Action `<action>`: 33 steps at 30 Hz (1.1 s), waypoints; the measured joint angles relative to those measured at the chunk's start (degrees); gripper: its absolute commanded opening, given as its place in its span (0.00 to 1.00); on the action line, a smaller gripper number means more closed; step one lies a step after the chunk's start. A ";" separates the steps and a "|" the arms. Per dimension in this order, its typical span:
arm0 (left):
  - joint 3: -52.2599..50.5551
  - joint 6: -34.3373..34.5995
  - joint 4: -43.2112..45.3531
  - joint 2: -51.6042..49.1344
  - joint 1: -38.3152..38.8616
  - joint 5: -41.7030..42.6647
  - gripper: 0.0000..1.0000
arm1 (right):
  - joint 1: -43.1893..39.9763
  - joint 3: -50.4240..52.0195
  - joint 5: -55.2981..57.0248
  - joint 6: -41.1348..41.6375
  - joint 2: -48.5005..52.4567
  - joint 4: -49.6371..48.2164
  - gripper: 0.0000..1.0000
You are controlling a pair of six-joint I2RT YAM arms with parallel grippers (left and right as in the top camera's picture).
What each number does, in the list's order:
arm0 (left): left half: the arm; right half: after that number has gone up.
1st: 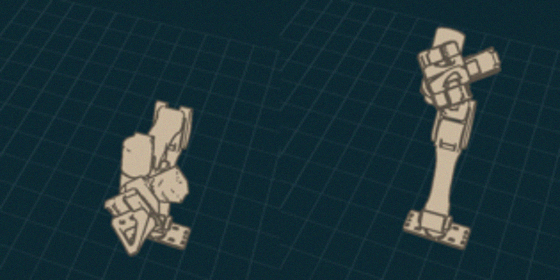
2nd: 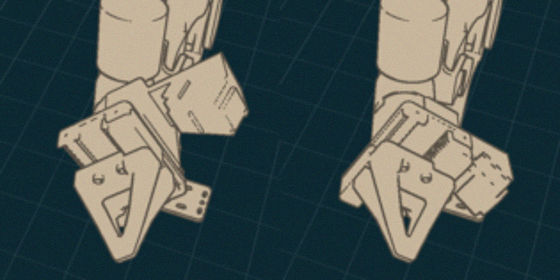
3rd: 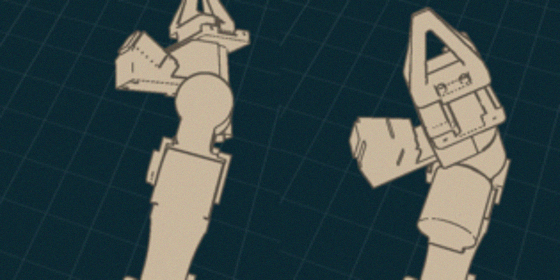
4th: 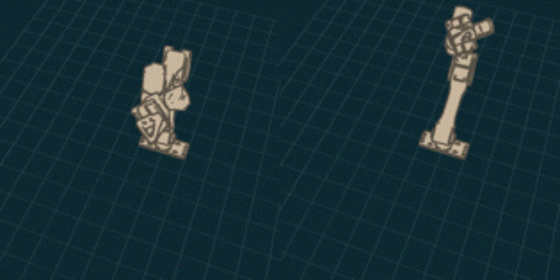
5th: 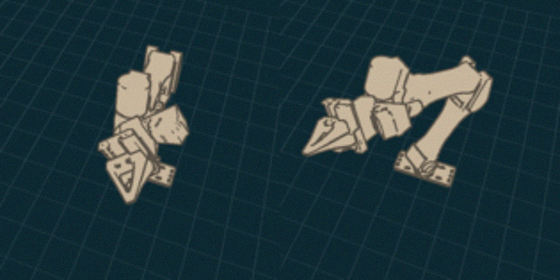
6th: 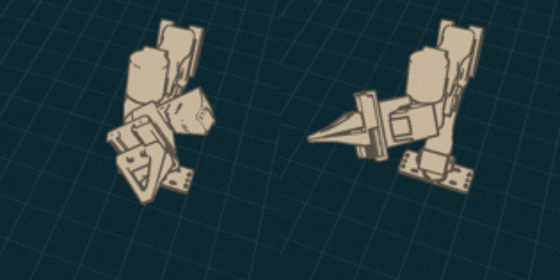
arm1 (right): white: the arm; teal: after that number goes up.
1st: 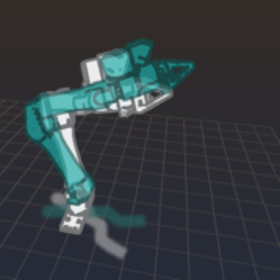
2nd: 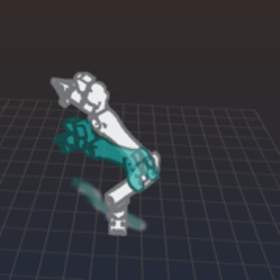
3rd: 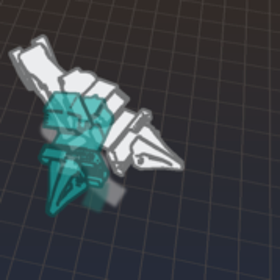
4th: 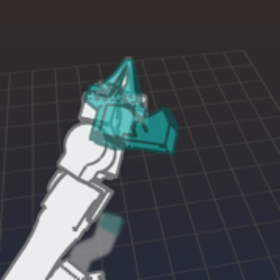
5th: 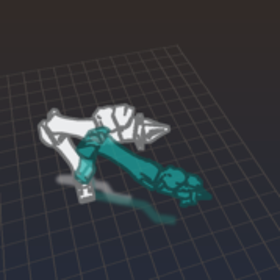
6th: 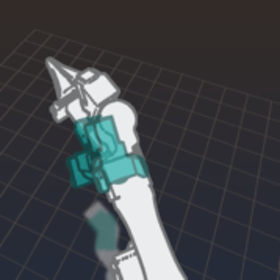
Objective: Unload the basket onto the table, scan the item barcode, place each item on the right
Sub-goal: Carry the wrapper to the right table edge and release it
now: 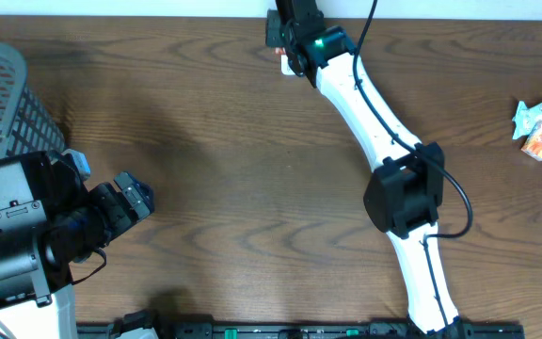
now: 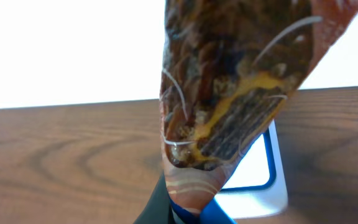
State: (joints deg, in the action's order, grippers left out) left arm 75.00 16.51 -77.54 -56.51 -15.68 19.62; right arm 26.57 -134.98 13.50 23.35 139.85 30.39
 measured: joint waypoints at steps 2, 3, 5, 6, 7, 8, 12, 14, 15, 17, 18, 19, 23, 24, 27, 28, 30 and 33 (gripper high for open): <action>0.00 0.00 0.04 -0.02 0.00 0.02 0.98 | -0.44 0.00 0.59 1.14 1.57 -1.11 0.01; 0.00 0.00 0.00 -0.02 0.00 0.02 0.98 | -0.74 0.00 0.76 1.77 2.34 -1.09 0.01; 0.00 0.00 -0.02 -0.02 0.00 0.02 0.98 | -1.75 0.02 0.94 3.15 3.74 -0.96 0.01; 0.00 0.00 0.00 -0.02 0.00 0.00 0.98 | -2.25 0.04 1.01 3.63 4.09 -0.70 0.01; 0.00 0.00 -0.02 -0.02 0.00 0.02 0.98 | -2.93 0.13 1.01 4.15 4.15 -0.22 0.01; 0.00 0.00 0.00 -0.02 0.00 0.02 0.98 | -3.58 0.22 1.05 4.57 4.15 0.37 0.01; 0.00 0.00 -0.02 -0.02 0.00 0.02 0.98 | -7.04 0.22 1.18 5.60 2.64 4.39 0.01; 0.00 0.00 -0.02 -0.02 0.00 0.02 0.98 | -9.57 0.24 1.14 5.84 0.81 8.28 0.01; 0.00 0.00 -0.02 -0.02 0.00 0.02 0.98 | -10.38 0.24 1.14 5.92 0.24 9.42 0.01; 0.00 0.00 0.04 -0.02 0.00 0.00 0.98 | -13.46 0.26 1.38 6.01 -2.45 14.75 0.01; 0.00 0.00 -0.02 -0.02 0.00 0.02 0.98 | -15.02 0.24 1.62 5.95 -3.80 17.07 0.01; 0.00 0.00 -0.02 -0.02 0.00 0.02 0.98 | -17.14 0.22 2.12 5.29 -5.38 20.06 0.01; 0.00 0.00 -0.02 -0.02 0.00 0.02 0.98 | -25.14 -0.15 7.21 1.51 -9.18 30.27 0.01; 0.00 0.00 -0.02 -0.02 0.00 0.02 0.98 | -27.89 -0.17 9.88 0.55 -9.44 33.16 0.01; 0.00 0.00 0.00 -0.02 0.00 0.02 0.98 | -33.48 0.68 14.21 -0.68 -9.05 36.57 0.01; 0.00 0.00 0.00 -0.02 0.00 0.02 0.98 | -35.17 1.53 15.08 -1.03 -8.98 36.98 0.01; 0.00 0.00 0.00 -0.02 0.00 0.00 0.98 | -38.66 3.82 16.11 -1.44 -8.96 37.48 0.01; 0.00 0.00 0.00 -0.02 0.00 0.02 0.98 | -43.45 7.43 15.67 -2.05 -8.96 35.28 0.01</action>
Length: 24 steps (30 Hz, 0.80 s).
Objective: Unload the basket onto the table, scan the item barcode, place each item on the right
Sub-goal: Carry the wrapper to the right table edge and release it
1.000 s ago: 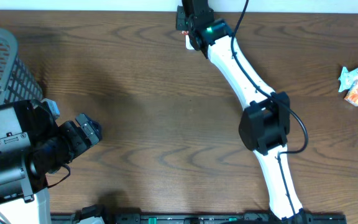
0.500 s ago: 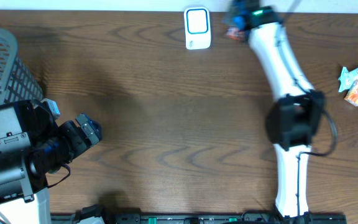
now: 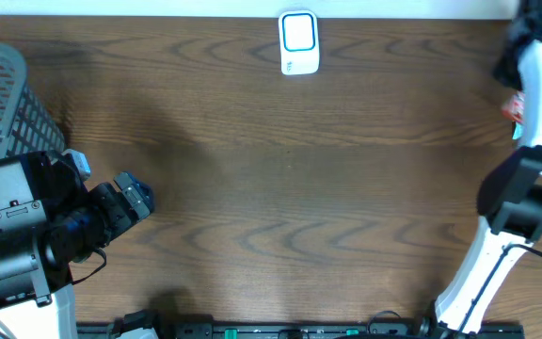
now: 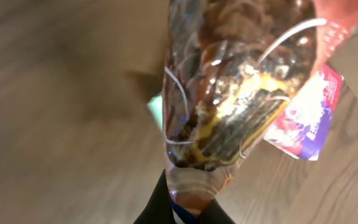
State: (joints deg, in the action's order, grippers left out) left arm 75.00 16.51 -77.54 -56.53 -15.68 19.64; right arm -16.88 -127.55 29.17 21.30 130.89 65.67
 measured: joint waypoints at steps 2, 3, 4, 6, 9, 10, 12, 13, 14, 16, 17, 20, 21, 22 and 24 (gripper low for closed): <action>0.00 0.00 0.00 0.00 0.00 0.00 0.98 | -2.82 2.69 -1.64 -2.01 0.00 -2.99 0.01; 0.00 0.00 0.00 0.00 0.00 0.00 0.98 | -3.69 3.56 -2.25 -2.82 0.00 -3.87 0.03; 0.00 0.00 0.00 0.00 0.00 0.00 0.98 | -5.07 5.05 -3.15 -4.02 0.00 -4.94 0.08; 0.00 0.00 0.00 0.00 0.00 0.00 0.98 | -6.97 7.41 -4.22 -5.75 0.00 -6.27 0.31; 0.00 0.00 0.00 0.00 0.00 0.00 0.98 | -8.96 9.22 -4.94 -6.78 0.11 -6.58 0.50; 0.00 0.00 -0.02 0.00 0.00 0.00 0.98 | -9.49 9.31 -5.03 -7.06 0.24 -6.40 0.50; 0.00 0.00 -0.02 0.00 0.00 0.00 0.98 | -10.34 9.31 -5.18 -6.51 0.28 -4.74 0.53; 0.00 0.00 0.00 0.00 0.00 -0.02 0.98 | -10.51 9.27 -5.22 -6.21 0.28 -4.09 0.54; 0.00 0.00 0.00 0.00 0.00 0.00 0.98 | -10.75 9.20 -5.25 -5.40 0.28 -2.89 0.56; 0.00 0.00 0.00 0.00 0.00 -0.02 0.98 | -11.47 8.81 -5.55 -3.37 0.28 -0.20 0.60; 0.00 0.00 0.00 0.00 0.00 -0.02 0.98 | -11.80 8.61 -5.88 -2.60 0.20 0.48 0.63; 0.00 0.00 -0.02 0.00 0.00 0.00 0.98 | -12.48 8.57 -8.39 -0.92 -1.70 0.98 0.75; 0.00 0.00 0.00 0.00 0.00 0.00 0.98 | -12.63 8.57 -9.75 -0.63 -2.91 1.01 0.79; 0.00 0.00 0.00 0.00 0.00 0.00 0.98 | -12.63 8.57 -11.78 -0.22 -4.83 1.01 0.86; 0.00 0.00 0.00 0.00 0.00 0.00 0.98 | -12.59 8.57 -15.47 0.37 -9.22 1.14 0.87</action>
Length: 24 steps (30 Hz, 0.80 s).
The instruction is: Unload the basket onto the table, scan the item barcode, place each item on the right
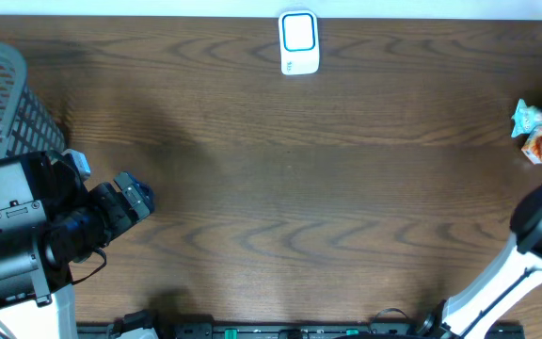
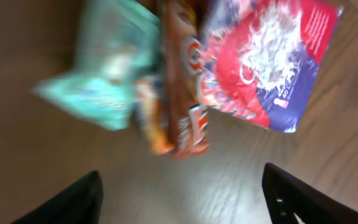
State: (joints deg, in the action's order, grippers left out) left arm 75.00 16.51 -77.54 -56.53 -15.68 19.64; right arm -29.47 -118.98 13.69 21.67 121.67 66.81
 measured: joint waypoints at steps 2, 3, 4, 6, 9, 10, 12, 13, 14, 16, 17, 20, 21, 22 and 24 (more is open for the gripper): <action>0.00 0.00 0.00 0.00 0.00 0.00 0.98 | 0.20 -0.24 -4.39 0.76 -5.62 1.62 0.94; 0.00 0.00 -0.02 0.00 0.00 0.00 0.98 | 0.35 -0.52 -7.23 1.49 -9.94 3.08 0.99; 0.00 0.00 -0.07 0.02 0.00 0.00 0.98 | 0.50 -1.20 -9.27 1.92 -13.31 4.90 0.99; 0.00 0.00 -0.02 0.00 0.00 0.00 0.98 | 1.14 -1.75 -11.82 2.69 -18.18 9.09 0.99; 0.00 0.00 -0.02 0.00 0.00 0.00 0.98 | 3.48 -2.12 -14.71 3.34 -25.05 16.11 0.99; 0.00 0.00 0.00 0.00 0.00 0.00 0.98 | 4.46 -2.14 -15.37 3.37 -26.67 18.05 0.99; 0.00 0.00 -0.02 0.00 0.00 0.00 0.98 | 6.97 -1.70 -16.39 3.15 -29.53 20.61 0.99; 0.00 0.00 0.00 0.02 0.00 0.00 0.98 | 8.33 -1.05 -16.72 2.93 -30.80 21.09 0.99; 0.00 0.00 -0.02 0.02 0.00 0.00 0.98 | 9.92 0.11 -16.92 2.69 -32.15 21.35 0.99; 0.00 0.00 0.02 0.02 0.00 -0.02 0.98 | 14.21 4.28 -17.31 2.21 -35.89 21.00 0.99; 0.00 0.00 -0.02 0.02 0.00 -0.02 0.98 | 16.55 6.91 -17.42 1.90 -37.99 20.04 0.99; 0.00 0.00 0.04 0.02 0.00 -0.02 0.98 | 24.17 16.61 -17.86 0.83 -45.88 14.78 0.99; 0.00 0.00 0.00 0.00 0.00 0.00 0.98 | 26.95 20.41 -17.88 0.48 -49.09 12.96 0.99; -0.02 0.00 0.02 0.02 0.00 -0.02 0.98 | 29.29 23.74 -18.16 0.22 -52.02 11.30 0.99; -0.04 0.00 0.00 0.02 0.00 -0.02 0.98 | 33.59 30.45 -18.47 -0.22 -58.14 8.61 0.99</action>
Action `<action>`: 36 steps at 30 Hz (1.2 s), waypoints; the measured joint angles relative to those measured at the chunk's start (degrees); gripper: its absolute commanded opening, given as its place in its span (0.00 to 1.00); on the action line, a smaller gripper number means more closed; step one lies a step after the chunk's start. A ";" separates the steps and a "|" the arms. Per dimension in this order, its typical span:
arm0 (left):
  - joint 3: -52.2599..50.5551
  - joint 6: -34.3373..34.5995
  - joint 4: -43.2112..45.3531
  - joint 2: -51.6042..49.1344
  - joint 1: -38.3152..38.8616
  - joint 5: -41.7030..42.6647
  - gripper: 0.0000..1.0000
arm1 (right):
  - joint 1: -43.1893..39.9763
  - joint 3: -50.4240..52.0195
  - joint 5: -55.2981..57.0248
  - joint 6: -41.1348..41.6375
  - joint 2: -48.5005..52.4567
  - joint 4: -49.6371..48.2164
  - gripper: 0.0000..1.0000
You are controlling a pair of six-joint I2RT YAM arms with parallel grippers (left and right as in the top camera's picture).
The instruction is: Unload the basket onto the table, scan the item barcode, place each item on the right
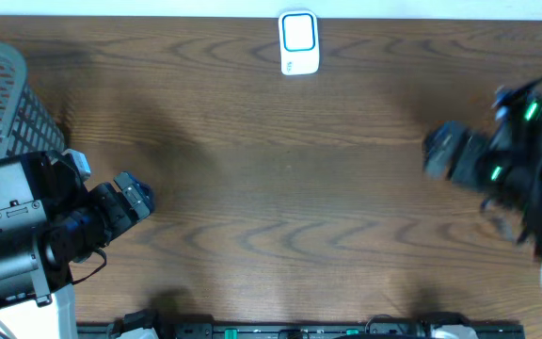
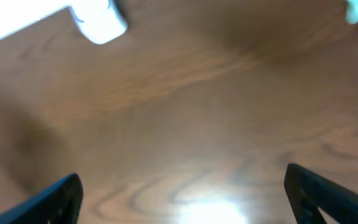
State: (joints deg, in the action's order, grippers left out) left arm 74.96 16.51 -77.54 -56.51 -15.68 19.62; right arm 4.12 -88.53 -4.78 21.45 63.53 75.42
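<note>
The white barcode scanner (image 1: 299,42) stands at the table's far edge; in the right wrist view the scanner (image 2: 98,22) is a blur at upper left. My right gripper (image 2: 185,199) is open, nothing between its dark fingers (image 2: 55,199), and hovers over bare wood. From overhead the right gripper (image 1: 445,151) is a blur at the right. Only a teal and orange sliver of the snack packets shows at the wrist view's top right corner; overhead the arm hides them. My left gripper (image 1: 109,179) rests at lower left, fingers apart and holding nothing.
A grey mesh basket (image 1: 7,94) sits at the left edge behind the left arm. The brown wooden table (image 1: 280,188) stretches between the two arms. A black rail (image 1: 280,330) runs along the near edge.
The right gripper was open right above the packets at the far right. It has now swung left and back over bare wood, still open, with the packets only at the edge of its view.
The right gripper held a brown snack packet up at the scanner. Then it carried the packet to the right, over the other packets. Then it was open, with the packet lying among them. Now it is open over bare wood. The left arm never moved.
</note>
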 measured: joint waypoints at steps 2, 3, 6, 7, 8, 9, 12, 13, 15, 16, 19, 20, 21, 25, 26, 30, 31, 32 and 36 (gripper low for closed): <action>0.02 0.00 0.00 0.00 0.00 0.02 0.98 | 2.69 5.51 -0.02 -0.20 -4.76 -1.05 0.99; 0.02 0.00 0.02 -0.02 0.00 0.02 0.98 | 3.87 8.87 -0.20 -0.20 -7.30 -0.72 0.99; 0.00 0.00 -0.02 0.00 0.00 0.00 0.98 | 5.22 15.26 -1.29 0.61 -10.93 1.09 0.99; 0.02 0.00 0.00 0.00 0.00 0.02 0.98 | 5.35 17.25 -1.90 1.27 -11.61 1.77 0.99; 0.02 0.00 -0.02 -0.02 0.00 0.02 0.98 | 5.46 19.47 -2.54 2.29 -12.09 2.43 0.99; 0.02 0.00 -0.02 -0.02 0.00 0.02 0.98 | 5.49 20.68 -3.02 2.93 -12.31 2.93 0.99; 0.02 0.00 0.04 -0.02 0.00 0.00 0.98 | 5.51 24.70 -4.66 5.42 -12.24 4.00 0.99; 0.02 0.00 0.00 -0.02 0.00 0.00 0.98 | 5.51 25.66 -4.87 5.81 -12.24 4.20 0.99; 0.02 0.00 0.00 0.00 0.00 0.00 0.98 | 5.49 27.41 -5.16 6.54 -12.24 4.24 0.99; 0.02 0.00 0.00 -0.02 0.00 0.00 0.98 | 5.49 28.26 -5.35 6.78 -12.24 4.24 0.99; 0.02 0.00 -0.02 0.00 0.00 0.02 0.98 | 5.49 30.03 -5.75 7.08 -12.24 4.37 0.99; 0.02 0.00 0.00 -0.02 0.00 0.02 0.98 | 5.49 30.32 -5.77 7.15 -12.24 4.66 0.99; 0.02 0.00 -0.02 -0.02 0.00 0.02 0.98 | 5.49 30.51 -5.77 7.23 -12.24 4.76 0.99; 0.02 0.00 0.00 -0.02 0.00 0.02 0.98 | 5.49 30.97 -5.79 7.45 -12.28 2.21 0.99; 0.02 0.00 0.00 -0.02 0.00 0.02 0.98 | 5.51 31.02 -5.77 7.43 -12.28 0.81 0.99; 0.02 0.00 0.02 -0.02 0.00 0.02 0.98 | 5.99 32.50 -6.10 5.70 -12.44 -8.39 0.99; 0.02 0.00 -0.04 -0.02 0.00 0.02 0.98 | 6.32 33.38 -6.43 4.74 -12.52 -11.15 0.99; 0.02 0.00 0.00 -0.02 0.00 0.02 0.98 | 6.64 35.17 -7.04 3.28 -12.87 -15.61 0.99; 0.00 0.00 -0.02 0.00 0.00 0.02 0.98 | 6.84 44.26 -9.99 -2.45 -16.65 -30.18 0.99</action>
State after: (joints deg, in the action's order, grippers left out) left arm 74.96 16.51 -77.56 -56.51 -15.68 19.64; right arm 10.96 -44.27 -14.76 19.00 46.87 45.23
